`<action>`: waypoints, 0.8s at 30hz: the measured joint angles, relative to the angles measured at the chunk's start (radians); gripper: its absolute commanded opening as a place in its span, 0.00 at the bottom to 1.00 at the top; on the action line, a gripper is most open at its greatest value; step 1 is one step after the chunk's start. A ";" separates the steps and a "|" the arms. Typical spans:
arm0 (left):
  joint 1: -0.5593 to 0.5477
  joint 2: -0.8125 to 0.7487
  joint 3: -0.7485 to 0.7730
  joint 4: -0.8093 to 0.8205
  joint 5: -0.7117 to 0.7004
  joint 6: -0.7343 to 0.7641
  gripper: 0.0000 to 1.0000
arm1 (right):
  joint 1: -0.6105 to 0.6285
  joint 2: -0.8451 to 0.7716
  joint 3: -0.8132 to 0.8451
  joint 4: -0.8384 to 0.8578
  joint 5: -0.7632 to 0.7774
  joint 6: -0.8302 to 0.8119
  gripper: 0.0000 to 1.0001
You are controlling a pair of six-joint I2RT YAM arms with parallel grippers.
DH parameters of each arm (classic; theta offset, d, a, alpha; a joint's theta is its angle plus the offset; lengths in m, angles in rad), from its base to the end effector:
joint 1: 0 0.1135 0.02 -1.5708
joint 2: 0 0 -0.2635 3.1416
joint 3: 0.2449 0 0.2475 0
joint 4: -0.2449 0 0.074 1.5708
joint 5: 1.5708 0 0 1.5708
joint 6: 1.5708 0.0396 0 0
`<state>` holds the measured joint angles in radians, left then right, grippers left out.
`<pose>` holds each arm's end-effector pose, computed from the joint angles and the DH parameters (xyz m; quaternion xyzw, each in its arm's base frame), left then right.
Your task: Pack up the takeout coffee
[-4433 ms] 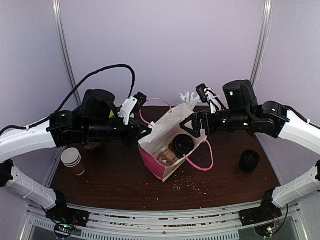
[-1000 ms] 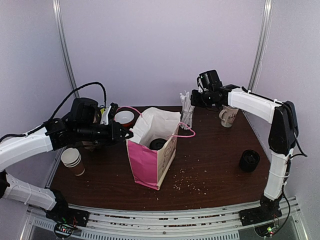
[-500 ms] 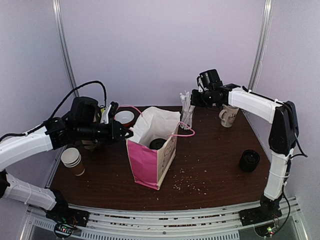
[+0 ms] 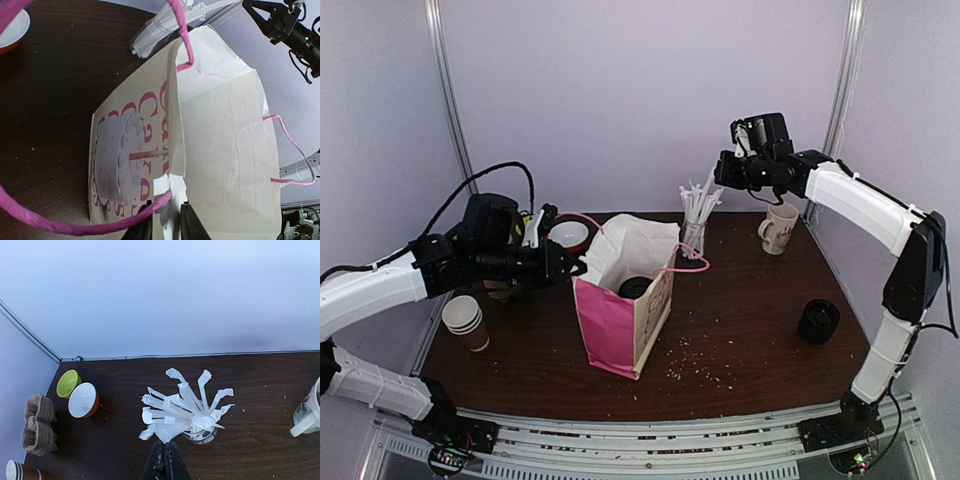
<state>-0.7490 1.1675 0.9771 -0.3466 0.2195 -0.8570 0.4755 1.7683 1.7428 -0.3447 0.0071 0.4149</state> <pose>0.1849 -0.1837 0.3117 0.0074 0.8658 -0.4195 0.2727 0.3728 0.1916 0.3846 -0.0230 0.8248 0.2406 0.5111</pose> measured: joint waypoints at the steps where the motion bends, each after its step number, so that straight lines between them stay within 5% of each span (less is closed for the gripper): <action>1: 0.000 0.002 0.001 0.000 0.000 0.000 0.22 | 0.000 -0.008 0.000 0.000 -0.004 0.000 0.00; 15: 0.000 0.016 0.015 -0.006 0.000 0.011 0.22 | 0.000 -0.065 0.006 -0.045 -0.015 -0.017 0.01; 17: 0.000 0.016 0.015 -0.006 0.000 0.011 0.22 | 0.000 -0.077 0.008 -0.048 -0.012 -0.019 0.35; 19: 0.000 0.016 0.014 -0.006 0.001 0.011 0.22 | 0.000 -0.105 -0.012 -0.042 -0.003 -0.015 0.60; 24: 0.000 0.016 0.014 -0.006 0.001 0.011 0.22 | -0.001 -0.277 -0.216 0.009 0.049 0.026 0.88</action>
<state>-0.7490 1.1839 0.9916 -0.3527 0.2203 -0.8455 0.4747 1.4918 1.5265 -0.3355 0.0559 0.4404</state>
